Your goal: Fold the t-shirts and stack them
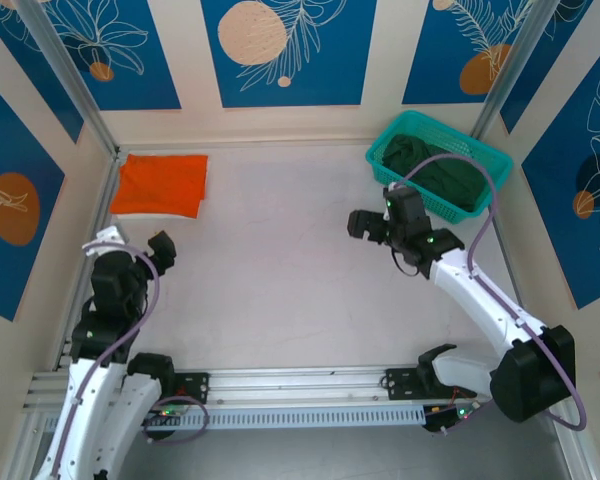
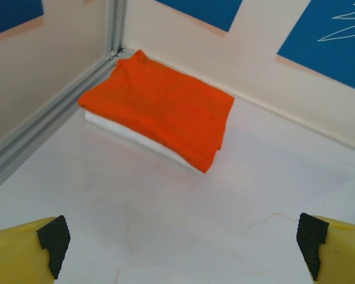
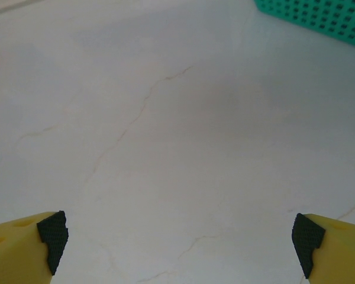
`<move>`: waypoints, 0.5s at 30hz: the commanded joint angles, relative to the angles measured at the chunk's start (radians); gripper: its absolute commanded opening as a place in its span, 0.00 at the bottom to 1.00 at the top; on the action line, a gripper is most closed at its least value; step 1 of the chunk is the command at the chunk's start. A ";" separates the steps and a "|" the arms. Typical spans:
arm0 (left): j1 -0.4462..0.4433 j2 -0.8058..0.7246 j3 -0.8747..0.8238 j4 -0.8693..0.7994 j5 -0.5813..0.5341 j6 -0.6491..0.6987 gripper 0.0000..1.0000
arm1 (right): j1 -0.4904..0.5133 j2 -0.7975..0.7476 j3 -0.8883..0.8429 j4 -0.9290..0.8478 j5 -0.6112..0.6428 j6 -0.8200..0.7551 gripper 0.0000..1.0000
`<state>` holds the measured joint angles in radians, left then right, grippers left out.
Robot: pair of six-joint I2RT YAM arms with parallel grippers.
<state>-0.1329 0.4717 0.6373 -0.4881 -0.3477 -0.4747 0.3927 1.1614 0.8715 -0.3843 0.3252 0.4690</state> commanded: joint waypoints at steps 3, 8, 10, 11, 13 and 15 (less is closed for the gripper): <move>-0.001 -0.060 -0.186 0.078 -0.080 -0.086 1.00 | -0.001 -0.011 -0.139 0.216 -0.135 -0.045 0.99; 0.010 0.044 -0.273 0.330 -0.271 0.008 1.00 | -0.044 -0.098 -0.285 0.437 -0.108 -0.121 0.99; 0.072 0.167 -0.261 0.427 -0.180 0.094 1.00 | -0.129 -0.071 -0.280 0.453 -0.127 -0.117 0.99; 0.104 0.224 -0.251 0.464 -0.117 0.111 1.00 | -0.162 -0.057 -0.275 0.456 -0.137 -0.128 0.99; 0.142 0.369 -0.206 0.493 -0.061 0.113 1.00 | -0.217 -0.049 -0.287 0.501 -0.143 -0.180 0.99; 0.150 0.509 -0.144 0.498 -0.067 0.146 1.00 | -0.274 -0.040 -0.304 0.558 -0.154 -0.209 0.99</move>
<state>-0.0021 0.8635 0.4210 -0.1066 -0.4534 -0.4023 0.1707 1.1133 0.5900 0.0357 0.1978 0.3374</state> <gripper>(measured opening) 0.999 0.993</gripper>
